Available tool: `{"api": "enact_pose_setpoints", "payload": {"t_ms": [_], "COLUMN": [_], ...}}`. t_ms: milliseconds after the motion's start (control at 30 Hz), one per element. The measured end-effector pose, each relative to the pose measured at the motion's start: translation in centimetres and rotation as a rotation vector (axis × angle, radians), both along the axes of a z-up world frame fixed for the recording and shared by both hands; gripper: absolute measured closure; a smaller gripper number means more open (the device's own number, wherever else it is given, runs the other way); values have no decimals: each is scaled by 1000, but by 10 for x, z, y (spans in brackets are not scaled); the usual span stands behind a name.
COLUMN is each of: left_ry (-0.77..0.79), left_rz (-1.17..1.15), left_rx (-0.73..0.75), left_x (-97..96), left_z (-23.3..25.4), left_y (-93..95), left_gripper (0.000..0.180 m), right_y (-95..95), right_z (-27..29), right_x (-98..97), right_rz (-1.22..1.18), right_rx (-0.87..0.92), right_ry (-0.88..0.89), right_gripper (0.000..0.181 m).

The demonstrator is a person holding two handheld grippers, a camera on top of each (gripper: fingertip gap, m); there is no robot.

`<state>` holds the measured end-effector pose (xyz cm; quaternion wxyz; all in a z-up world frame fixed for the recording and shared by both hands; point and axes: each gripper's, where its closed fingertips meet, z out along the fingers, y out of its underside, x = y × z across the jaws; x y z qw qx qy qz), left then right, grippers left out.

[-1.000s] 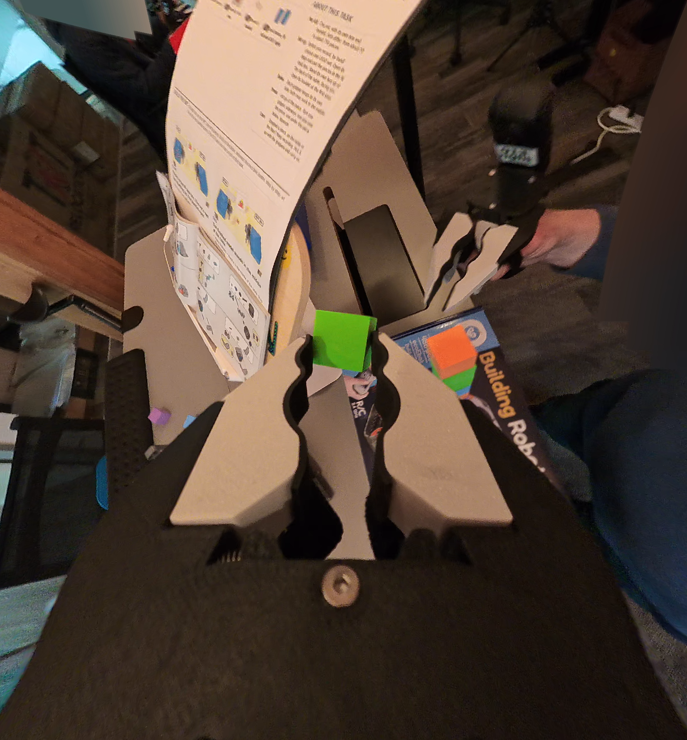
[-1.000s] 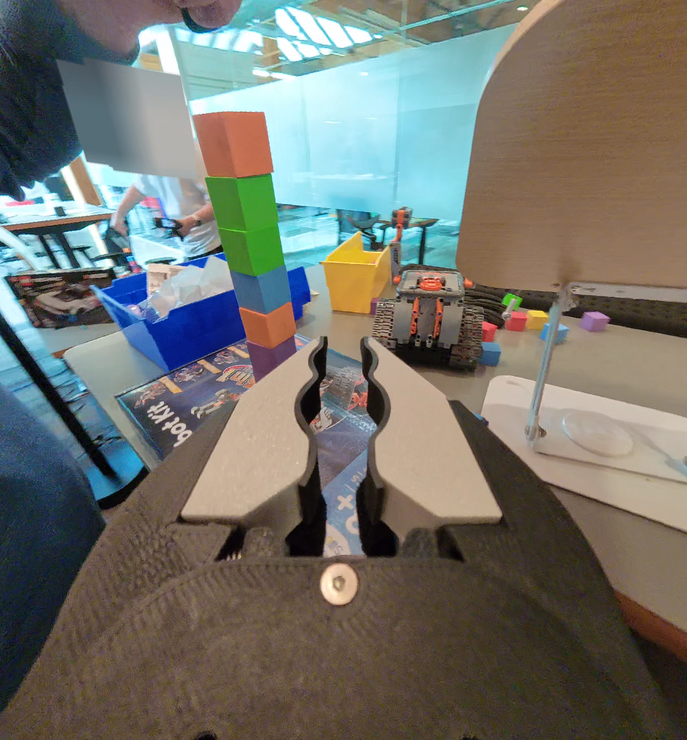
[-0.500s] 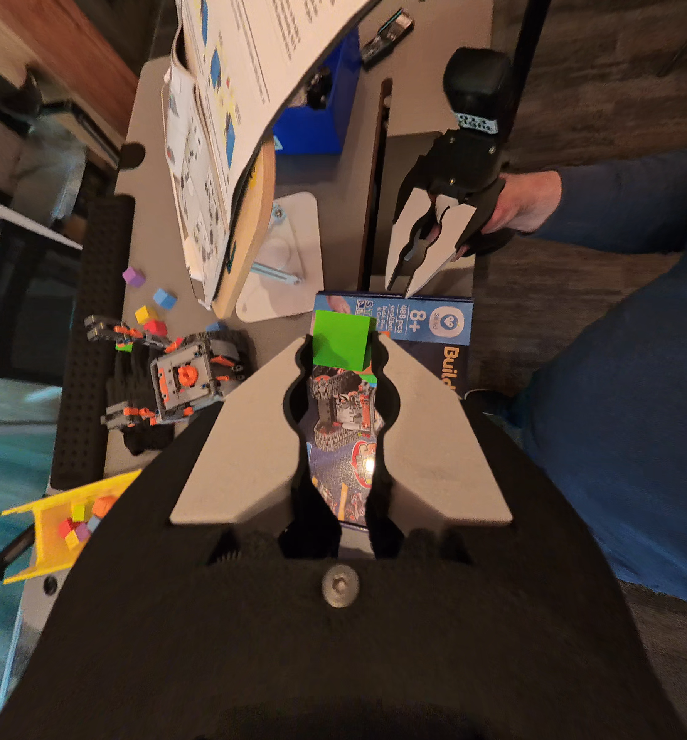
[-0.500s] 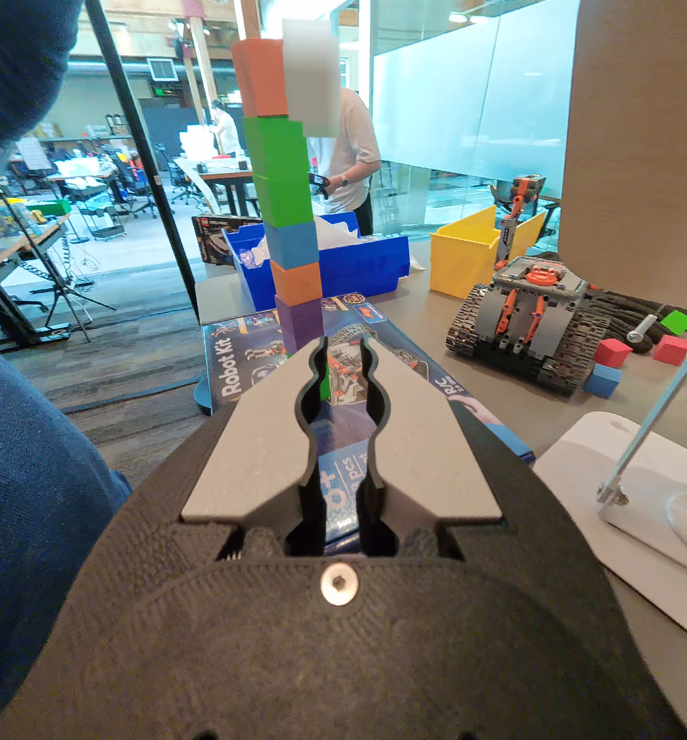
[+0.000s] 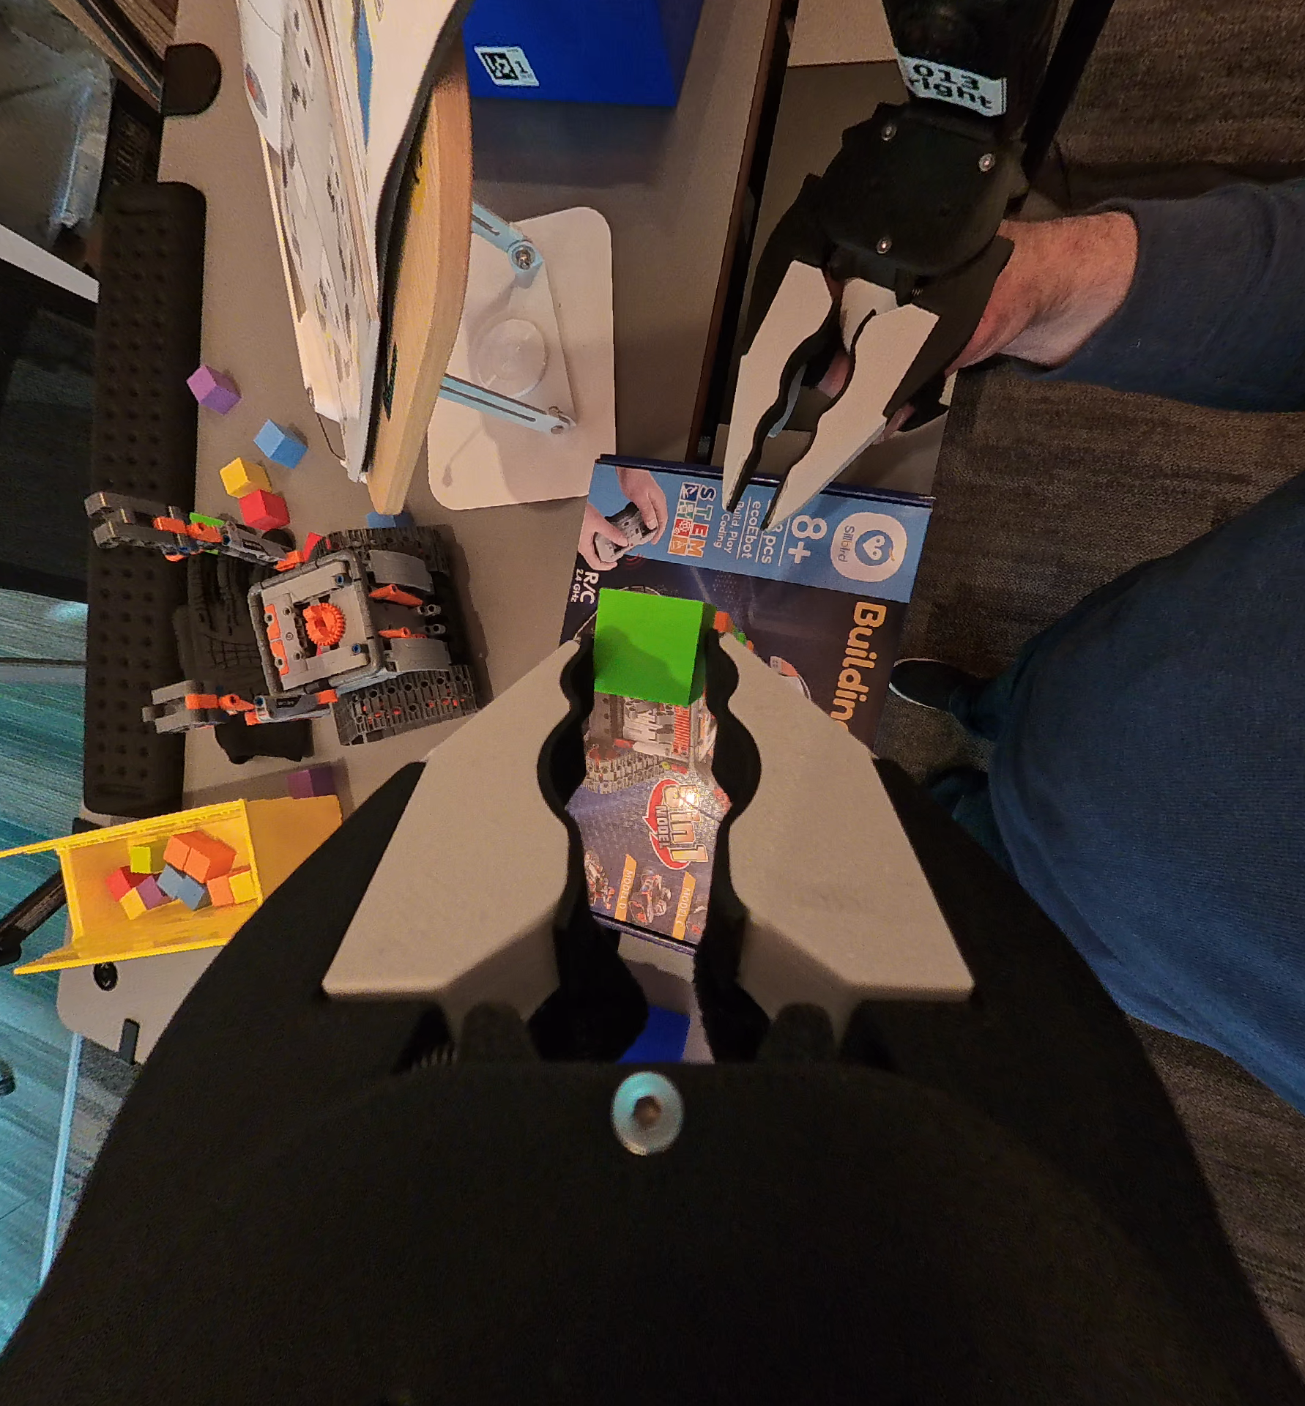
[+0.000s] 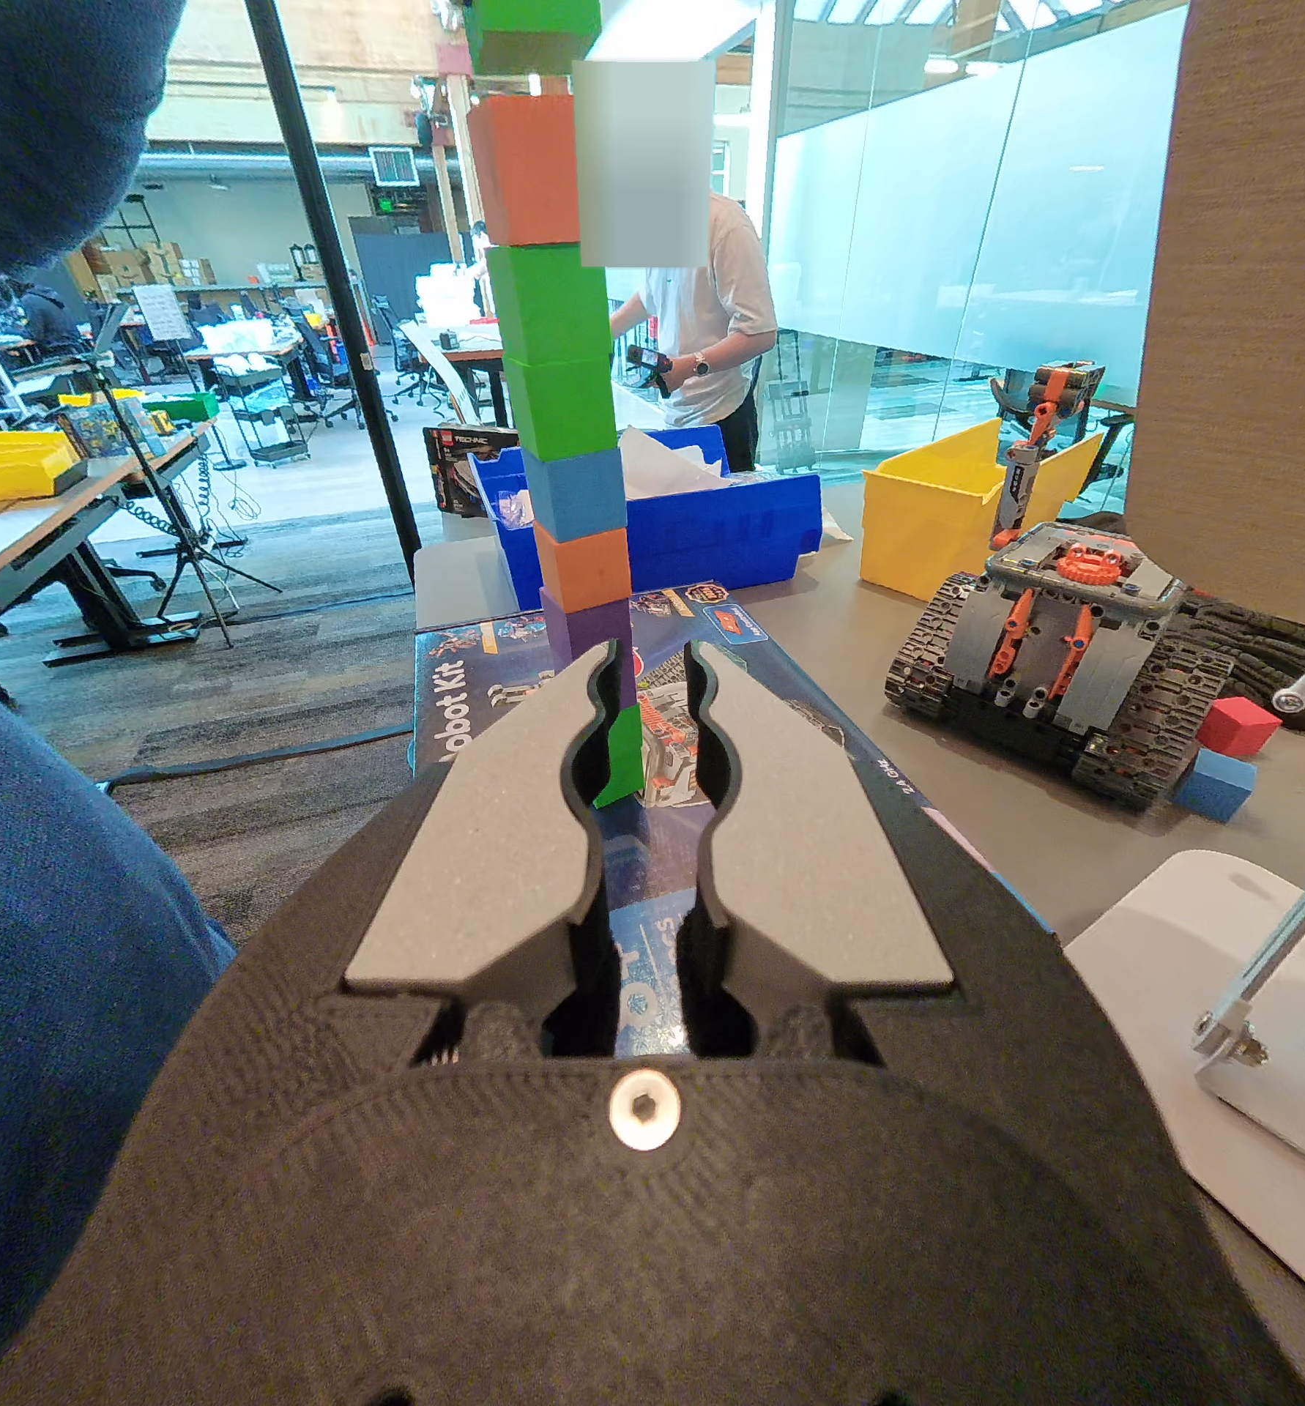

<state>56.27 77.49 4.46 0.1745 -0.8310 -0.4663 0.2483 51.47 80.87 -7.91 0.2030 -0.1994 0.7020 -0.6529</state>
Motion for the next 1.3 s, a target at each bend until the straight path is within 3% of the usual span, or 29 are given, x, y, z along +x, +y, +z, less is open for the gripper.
{"api": "enact_pose_setpoints", "payload": {"t_ms": [1300], "left_ry": [-74], "left_rz": [-21], "left_rx": [-26], "left_x": [0], "left_z": [-9], "left_y": [1], "left_gripper": [152], "right_y": [6], "right_z": [7], "right_x": [-6], "right_rz": [0], "right_rx": [-36], "right_ry": [-20], "right_gripper": [167]}}
